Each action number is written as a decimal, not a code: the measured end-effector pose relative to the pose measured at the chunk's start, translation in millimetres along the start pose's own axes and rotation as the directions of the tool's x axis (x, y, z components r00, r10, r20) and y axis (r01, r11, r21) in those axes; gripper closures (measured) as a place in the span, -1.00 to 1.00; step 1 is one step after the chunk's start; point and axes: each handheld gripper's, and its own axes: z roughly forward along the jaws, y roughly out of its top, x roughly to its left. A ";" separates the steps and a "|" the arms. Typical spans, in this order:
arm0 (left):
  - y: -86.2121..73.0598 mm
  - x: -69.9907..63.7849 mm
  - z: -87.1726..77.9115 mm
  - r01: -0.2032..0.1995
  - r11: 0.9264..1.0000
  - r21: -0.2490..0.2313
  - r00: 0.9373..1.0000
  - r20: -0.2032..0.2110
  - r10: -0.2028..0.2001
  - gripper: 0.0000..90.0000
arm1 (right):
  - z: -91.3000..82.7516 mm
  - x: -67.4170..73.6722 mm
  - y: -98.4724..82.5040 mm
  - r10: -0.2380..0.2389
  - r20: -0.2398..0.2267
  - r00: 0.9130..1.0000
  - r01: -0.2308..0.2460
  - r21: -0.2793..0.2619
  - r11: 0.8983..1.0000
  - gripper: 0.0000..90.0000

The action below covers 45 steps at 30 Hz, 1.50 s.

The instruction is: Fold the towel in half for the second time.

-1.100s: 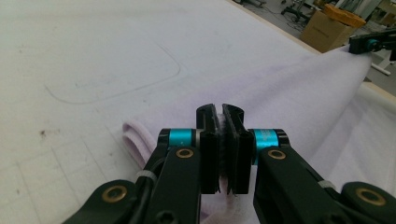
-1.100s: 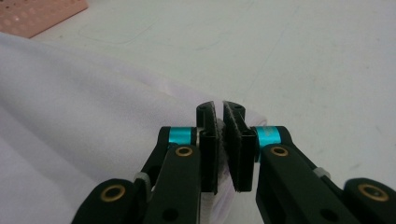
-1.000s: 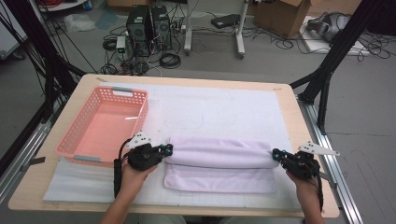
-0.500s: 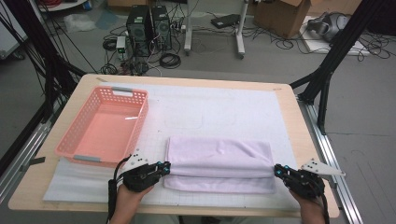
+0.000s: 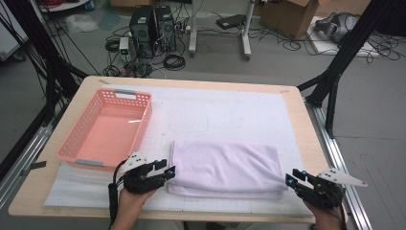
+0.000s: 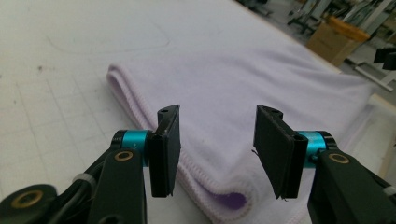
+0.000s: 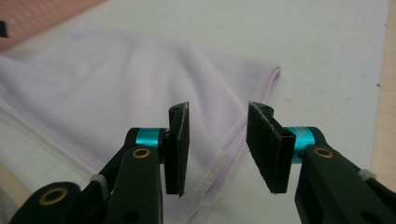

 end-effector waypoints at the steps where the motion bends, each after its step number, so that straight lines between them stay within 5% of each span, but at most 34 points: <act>1: -0.9 -1.2 2.2 0.006 1.000 0.029 1.000 -0.002 -0.006 0.17 | 5.9 1.4 -0.9 -0.013 0.006 1.000 0.013 0.025 1.000 0.31; 7: -8.6 -7.3 5.1 -0.001 0.993 0.115 1.000 0.006 0.000 0.18 | 28.8 9.6 -11.9 -0.049 0.009 0.999 0.046 0.183 0.982 0.33; 11: -12.9 -9.8 10.0 -0.047 0.981 0.186 0.999 0.007 0.046 0.70 | 27.2 7.8 -14.6 -0.058 -0.020 0.998 0.061 0.191 0.980 0.85; 15: -7.5 -15.0 4.6 -0.079 0.985 0.151 0.997 0.005 0.079 0.90 | 20.1 9.4 -10.5 -0.062 -0.021 0.998 0.065 0.156 0.986 0.87; 21: -5.9 -17.7 -10.7 -0.064 0.991 0.119 0.997 0.043 0.059 0.92 | 3.6 8.7 -5.6 -0.013 -0.077 0.997 0.023 0.133 0.991 0.87; 25: -11.4 -20.0 -16.6 -0.070 0.990 0.124 0.996 0.055 0.064 0.91 | -2.5 11.7 -7.7 -0.014 -0.101 0.995 0.032 0.183 0.983 0.83; 28: -13.2 -20.2 -17.4 -0.062 0.993 0.103 0.997 0.043 0.058 0.80 | 4.1 7.9 -15.0 -0.012 -0.056 0.998 0.026 0.242 0.970 0.49; 31: -8.4 -15.0 -19.2 -0.048 0.998 0.037 0.999 0.016 0.047 0.39 | 0.9 2.4 -14.3 0.014 -0.012 1.000 -0.011 0.194 0.981 0.25; 36: 3.5 -5.3 -7.9 -0.052 0.999 -0.005 0.999 0.002 0.052 0.28 | 0.6 -2.4 0.2 -0.006 0.052 0.999 0.003 0.058 0.998 0.21; 40: 12.5 3.5 15.2 -0.053 0.998 0.036 0.999 0.003 0.052 0.39 | 28.0 -2.8 9.3 -0.035 0.048 0.998 0.032 0.070 0.997 0.33; 45: 23.6 16.2 44.4 -0.045 0.994 0.096 0.997 -0.051 0.050 0.48 | 66.3 -3.7 18.4 -0.032 0.010 0.999 0.031 0.086 0.996 0.48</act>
